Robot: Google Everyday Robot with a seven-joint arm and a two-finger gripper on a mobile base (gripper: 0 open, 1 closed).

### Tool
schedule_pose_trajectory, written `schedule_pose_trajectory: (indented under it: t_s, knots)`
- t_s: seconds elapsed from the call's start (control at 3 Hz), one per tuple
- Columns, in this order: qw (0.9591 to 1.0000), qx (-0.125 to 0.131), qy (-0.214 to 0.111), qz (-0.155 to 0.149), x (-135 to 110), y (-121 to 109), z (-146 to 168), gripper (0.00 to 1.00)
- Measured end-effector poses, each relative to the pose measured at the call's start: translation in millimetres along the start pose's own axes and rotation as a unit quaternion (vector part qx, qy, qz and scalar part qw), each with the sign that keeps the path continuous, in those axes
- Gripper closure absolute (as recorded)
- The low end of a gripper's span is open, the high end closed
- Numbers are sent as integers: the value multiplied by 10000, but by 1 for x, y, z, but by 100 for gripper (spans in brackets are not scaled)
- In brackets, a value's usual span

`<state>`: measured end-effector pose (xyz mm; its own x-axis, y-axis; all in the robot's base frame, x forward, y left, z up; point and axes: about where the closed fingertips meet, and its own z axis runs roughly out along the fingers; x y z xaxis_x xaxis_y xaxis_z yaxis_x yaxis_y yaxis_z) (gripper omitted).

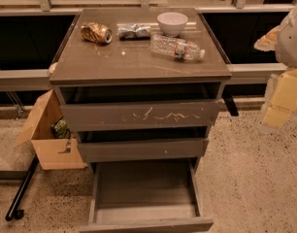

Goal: Place water bottle into bottom drawer

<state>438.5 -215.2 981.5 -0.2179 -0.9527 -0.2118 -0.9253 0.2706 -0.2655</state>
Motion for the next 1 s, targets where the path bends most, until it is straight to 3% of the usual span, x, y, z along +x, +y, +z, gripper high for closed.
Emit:
schedule_pose_trajectory:
  t_s: [0.33, 0.67, 1.0]
  knots:
    - [10000, 0, 0, 0, 0, 0, 0, 0]
    - [9996, 104, -60, -247, -9, -28, 17, 0]
    - [9977, 129, -316, -588, -27, -68, 44, 0]
